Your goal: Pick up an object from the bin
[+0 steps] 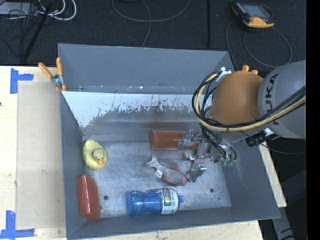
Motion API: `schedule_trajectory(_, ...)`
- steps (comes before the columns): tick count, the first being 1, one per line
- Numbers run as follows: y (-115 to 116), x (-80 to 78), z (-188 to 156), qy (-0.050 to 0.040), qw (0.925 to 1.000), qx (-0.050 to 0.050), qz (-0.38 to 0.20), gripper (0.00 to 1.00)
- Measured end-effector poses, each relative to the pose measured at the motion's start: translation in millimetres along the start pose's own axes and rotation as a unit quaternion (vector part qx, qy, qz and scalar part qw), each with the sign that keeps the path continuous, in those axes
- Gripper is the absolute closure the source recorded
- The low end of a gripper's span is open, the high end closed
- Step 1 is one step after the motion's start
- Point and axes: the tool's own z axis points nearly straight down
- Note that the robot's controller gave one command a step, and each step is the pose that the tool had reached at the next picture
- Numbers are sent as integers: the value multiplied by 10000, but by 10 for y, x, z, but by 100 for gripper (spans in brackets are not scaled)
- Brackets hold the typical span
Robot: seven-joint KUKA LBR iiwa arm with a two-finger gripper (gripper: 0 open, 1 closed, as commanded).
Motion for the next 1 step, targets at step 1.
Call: schedule_trajectory(1, -68, 1, 178, -54, 9987, 10, -510, 0)
